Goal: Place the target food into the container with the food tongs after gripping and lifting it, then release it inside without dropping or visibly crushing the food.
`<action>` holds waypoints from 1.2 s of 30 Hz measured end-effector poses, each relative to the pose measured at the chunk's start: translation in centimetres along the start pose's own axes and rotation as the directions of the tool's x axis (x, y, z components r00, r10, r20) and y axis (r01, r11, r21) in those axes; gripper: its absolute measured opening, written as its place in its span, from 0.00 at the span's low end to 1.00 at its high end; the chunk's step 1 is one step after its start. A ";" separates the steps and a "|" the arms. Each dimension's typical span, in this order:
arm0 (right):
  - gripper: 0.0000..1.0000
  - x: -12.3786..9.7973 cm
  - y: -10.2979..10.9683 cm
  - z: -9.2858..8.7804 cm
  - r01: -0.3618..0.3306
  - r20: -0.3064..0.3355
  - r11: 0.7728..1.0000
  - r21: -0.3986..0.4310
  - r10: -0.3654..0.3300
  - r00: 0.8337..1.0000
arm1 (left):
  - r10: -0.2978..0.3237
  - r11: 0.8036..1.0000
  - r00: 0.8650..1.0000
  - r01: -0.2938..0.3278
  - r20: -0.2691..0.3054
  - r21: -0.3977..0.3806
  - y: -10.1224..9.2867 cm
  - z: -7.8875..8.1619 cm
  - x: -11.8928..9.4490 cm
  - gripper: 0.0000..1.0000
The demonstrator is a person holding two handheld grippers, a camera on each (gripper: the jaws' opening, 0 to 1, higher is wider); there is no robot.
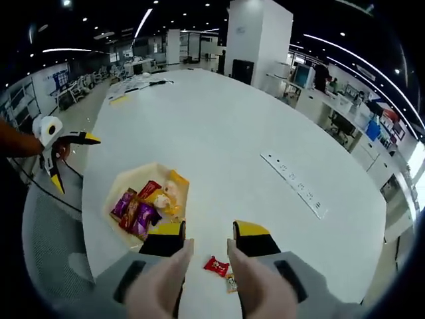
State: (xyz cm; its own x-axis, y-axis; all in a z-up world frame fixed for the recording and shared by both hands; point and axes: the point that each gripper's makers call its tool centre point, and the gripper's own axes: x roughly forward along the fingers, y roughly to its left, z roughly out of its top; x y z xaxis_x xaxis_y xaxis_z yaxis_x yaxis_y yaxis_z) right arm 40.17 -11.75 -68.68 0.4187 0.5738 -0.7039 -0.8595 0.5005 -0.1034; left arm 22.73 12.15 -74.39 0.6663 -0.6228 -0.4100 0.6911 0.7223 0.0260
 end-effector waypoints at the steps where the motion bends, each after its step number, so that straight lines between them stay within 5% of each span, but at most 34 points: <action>1: 0.27 0.0 -0.1 -0.3 0.000 -0.003 1.000 0.000 0.000 1.000 | 0.000 1.000 1.000 0.000 0.000 0.002 0.0 0.0 0.0 0.99; 36: 0.28 -0.6 -2.8 -4.9 0.002 0.021 0.993 -0.117 0.000 1.000 | 0.001 1.000 1.000 -0.001 -0.017 -0.001 -0.2 -0.4 0.0 0.99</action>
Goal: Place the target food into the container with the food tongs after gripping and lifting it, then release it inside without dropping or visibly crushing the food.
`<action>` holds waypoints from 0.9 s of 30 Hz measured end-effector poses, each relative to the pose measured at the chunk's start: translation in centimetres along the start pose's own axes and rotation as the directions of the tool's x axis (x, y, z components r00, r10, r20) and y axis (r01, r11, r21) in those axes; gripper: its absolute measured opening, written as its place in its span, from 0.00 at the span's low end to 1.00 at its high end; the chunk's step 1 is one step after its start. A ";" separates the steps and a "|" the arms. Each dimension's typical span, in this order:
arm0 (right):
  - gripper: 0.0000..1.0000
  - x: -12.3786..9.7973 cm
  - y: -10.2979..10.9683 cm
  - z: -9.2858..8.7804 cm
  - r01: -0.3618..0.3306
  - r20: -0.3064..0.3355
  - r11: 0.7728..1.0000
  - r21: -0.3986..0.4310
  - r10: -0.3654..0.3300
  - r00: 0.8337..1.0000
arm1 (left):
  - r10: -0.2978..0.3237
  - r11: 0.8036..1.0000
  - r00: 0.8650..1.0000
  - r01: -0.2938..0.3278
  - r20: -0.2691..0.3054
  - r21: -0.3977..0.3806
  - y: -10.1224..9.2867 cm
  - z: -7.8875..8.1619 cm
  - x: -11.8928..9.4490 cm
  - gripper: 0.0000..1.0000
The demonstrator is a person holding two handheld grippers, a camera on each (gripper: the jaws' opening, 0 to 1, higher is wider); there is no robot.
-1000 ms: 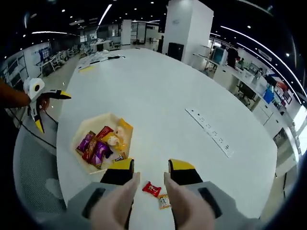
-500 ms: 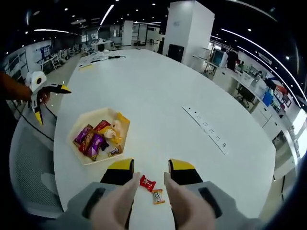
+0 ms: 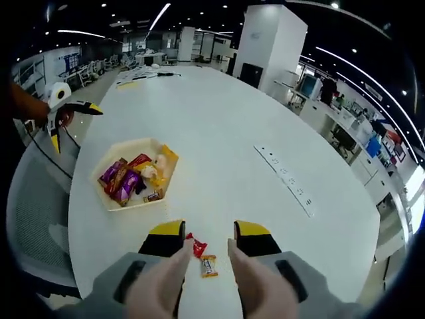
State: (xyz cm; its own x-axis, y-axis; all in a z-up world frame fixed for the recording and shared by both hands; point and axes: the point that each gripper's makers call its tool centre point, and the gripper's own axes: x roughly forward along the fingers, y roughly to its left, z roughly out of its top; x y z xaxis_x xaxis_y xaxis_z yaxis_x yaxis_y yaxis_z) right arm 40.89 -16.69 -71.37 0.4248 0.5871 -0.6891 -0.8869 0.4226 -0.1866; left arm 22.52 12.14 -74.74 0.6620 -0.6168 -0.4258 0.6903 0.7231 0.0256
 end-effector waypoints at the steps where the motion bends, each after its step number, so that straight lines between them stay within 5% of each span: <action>1: 0.28 0.1 0.0 -0.1 -0.002 0.004 1.000 -0.006 0.002 1.000 | 0.000 1.000 1.000 0.000 -0.003 0.001 0.0 -0.1 0.0 0.99; 27: 0.28 2.6 -0.1 -4.3 -0.046 0.034 0.999 -0.012 0.046 0.998 | 0.007 1.000 0.999 -0.008 -0.033 -0.009 0.2 -0.7 0.2 0.99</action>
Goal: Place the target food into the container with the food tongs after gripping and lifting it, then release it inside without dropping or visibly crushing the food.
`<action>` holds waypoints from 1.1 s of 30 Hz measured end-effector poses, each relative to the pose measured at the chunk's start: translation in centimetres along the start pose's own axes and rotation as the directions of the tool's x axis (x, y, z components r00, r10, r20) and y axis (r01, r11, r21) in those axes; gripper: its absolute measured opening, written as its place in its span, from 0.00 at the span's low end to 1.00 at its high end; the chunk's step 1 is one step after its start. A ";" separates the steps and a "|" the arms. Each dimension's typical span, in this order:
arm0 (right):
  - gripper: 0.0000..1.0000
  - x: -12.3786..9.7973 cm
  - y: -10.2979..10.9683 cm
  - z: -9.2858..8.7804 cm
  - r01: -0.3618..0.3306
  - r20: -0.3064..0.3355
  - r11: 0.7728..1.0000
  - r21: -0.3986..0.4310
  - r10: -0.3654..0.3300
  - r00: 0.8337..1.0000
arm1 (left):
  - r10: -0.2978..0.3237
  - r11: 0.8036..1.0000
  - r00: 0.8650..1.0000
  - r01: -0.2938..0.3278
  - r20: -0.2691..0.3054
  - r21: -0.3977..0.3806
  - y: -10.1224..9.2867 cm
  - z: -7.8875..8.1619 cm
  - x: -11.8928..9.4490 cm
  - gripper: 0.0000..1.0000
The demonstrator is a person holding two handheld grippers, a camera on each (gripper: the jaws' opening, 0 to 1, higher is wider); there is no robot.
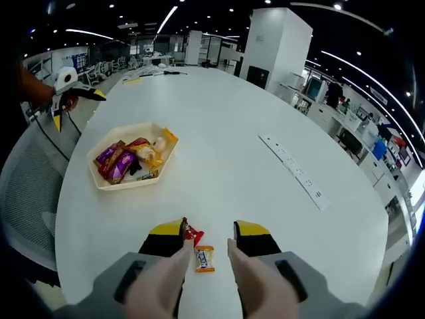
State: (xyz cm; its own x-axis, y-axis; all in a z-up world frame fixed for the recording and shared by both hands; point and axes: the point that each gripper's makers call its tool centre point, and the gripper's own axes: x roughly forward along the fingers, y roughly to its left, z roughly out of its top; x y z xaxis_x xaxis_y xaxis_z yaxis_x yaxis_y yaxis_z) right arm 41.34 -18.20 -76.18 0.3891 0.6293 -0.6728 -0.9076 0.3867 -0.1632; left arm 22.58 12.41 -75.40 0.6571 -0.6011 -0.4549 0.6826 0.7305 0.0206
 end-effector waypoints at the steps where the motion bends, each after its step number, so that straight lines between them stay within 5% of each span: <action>1: 0.28 0.2 0.3 0.0 -0.011 0.005 1.000 0.007 0.011 1.000 | 0.000 1.000 1.000 0.000 -0.001 -0.002 0.0 0.0 0.0 0.99; 24: 0.27 3.5 0.6 -4.3 -0.026 -0.043 0.995 0.092 0.030 0.999 | 0.003 1.000 1.000 -0.003 -0.012 -0.016 0.2 -0.3 0.1 0.99; 28: 0.25 4.0 0.9 -6.2 -0.018 -0.102 0.994 0.108 0.029 0.994 | 0.002 1.000 1.000 -0.002 -0.012 -0.017 0.2 -0.3 0.2 0.99; 29: 0.25 4.5 1.0 -5.5 -0.004 -0.053 0.978 0.210 0.015 0.999 | 0.002 1.000 1.000 -0.002 -0.013 -0.015 0.2 -0.3 0.2 0.99; 30: 0.24 4.4 0.6 -5.1 0.007 -0.035 0.989 0.149 -0.002 0.999 | 0.002 1.000 1.000 -0.002 -0.014 -0.014 0.1 -0.3 0.2 0.99; 33: 0.21 3.9 2.0 -4.8 -0.001 -0.070 0.989 0.145 0.011 0.997 | 0.003 1.000 1.000 -0.003 -0.013 -0.017 0.2 -0.3 0.2 0.99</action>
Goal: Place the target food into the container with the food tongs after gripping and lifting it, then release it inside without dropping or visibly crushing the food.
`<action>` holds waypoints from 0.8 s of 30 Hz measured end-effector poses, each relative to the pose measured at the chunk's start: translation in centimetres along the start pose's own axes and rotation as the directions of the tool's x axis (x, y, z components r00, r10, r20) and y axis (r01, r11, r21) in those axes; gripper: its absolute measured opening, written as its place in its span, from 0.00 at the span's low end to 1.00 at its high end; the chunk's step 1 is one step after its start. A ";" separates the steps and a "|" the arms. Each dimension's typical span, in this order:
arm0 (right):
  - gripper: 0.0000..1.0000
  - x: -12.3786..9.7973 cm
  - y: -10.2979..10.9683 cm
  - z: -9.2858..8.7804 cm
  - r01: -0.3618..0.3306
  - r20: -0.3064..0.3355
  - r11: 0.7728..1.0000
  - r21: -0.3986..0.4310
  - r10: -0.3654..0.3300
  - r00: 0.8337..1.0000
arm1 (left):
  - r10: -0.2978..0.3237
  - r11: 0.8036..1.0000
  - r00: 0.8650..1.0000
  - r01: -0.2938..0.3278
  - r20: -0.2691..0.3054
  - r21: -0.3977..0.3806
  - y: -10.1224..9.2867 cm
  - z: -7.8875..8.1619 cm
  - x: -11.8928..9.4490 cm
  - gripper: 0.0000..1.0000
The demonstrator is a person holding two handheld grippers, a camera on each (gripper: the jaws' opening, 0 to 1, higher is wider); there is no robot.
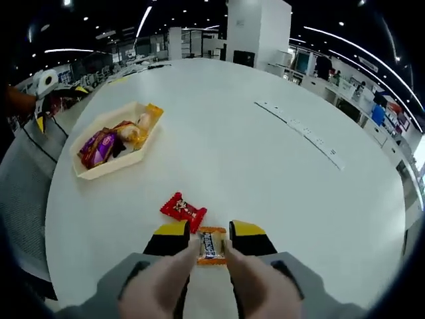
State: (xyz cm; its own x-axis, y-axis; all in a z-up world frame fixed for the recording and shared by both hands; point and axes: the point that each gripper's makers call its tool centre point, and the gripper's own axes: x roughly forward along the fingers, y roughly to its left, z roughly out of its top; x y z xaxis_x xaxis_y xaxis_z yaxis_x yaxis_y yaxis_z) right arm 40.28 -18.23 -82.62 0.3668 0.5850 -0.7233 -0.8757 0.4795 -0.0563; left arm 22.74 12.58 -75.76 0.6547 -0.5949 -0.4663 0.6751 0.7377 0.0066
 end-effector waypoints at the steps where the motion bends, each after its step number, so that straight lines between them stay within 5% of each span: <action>1: 0.21 0.1 0.2 0.1 -0.001 -0.012 1.000 -0.003 0.001 1.000 | -0.002 1.000 1.000 0.002 0.001 0.000 0.0 0.0 0.0 0.99; 11: 0.16 0.1 0.4 0.4 0.005 -0.084 1.000 -0.005 -0.005 0.996 | -0.005 1.000 1.000 0.005 -0.002 0.007 -0.2 0.0 0.0 0.99; 24: 0.17 -1.1 0.1 0.4 0.017 -0.100 0.999 0.038 -0.013 0.995 | -0.017 1.000 1.000 0.017 -0.010 0.017 -0.5 -0.1 0.1 0.99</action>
State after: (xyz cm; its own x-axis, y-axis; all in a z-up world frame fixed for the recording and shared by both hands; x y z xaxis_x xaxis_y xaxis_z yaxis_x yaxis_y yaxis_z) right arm 39.96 -18.54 -81.57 0.3450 0.5101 -0.7879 -0.8570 0.5136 -0.0427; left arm 22.47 12.18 -75.90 0.6396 -0.6039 -0.4756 0.6917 0.7220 0.0133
